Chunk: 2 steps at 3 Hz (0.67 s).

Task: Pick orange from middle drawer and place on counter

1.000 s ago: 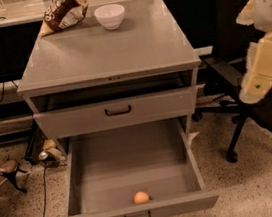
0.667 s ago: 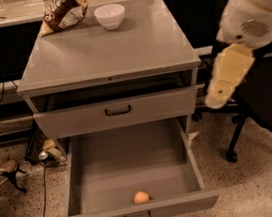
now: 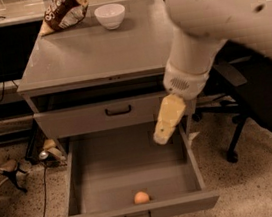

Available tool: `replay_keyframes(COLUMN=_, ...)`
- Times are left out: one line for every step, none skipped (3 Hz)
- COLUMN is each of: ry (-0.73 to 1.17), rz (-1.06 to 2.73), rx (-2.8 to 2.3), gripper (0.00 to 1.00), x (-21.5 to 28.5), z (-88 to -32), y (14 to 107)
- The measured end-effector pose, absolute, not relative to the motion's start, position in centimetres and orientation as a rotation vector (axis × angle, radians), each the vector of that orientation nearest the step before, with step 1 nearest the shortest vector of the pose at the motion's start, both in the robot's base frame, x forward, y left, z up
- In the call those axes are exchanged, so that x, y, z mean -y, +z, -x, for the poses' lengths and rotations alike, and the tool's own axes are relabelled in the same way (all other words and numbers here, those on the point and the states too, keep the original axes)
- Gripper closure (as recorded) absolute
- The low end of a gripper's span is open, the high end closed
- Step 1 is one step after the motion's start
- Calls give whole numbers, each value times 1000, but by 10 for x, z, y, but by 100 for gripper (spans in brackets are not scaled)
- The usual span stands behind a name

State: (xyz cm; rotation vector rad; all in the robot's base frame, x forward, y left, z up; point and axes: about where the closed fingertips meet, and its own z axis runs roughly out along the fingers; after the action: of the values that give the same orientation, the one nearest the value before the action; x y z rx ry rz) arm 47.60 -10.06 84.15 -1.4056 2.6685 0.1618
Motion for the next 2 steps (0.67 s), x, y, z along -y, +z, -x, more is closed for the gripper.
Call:
replay_keyframes(ry=176, rz=1271, rx=-2765, gripper=0, x=96, z=-473, y=830)
replay_keyframes(ry=176, rz=1271, rx=-2765, gripper=0, x=96, z=-473, y=830)
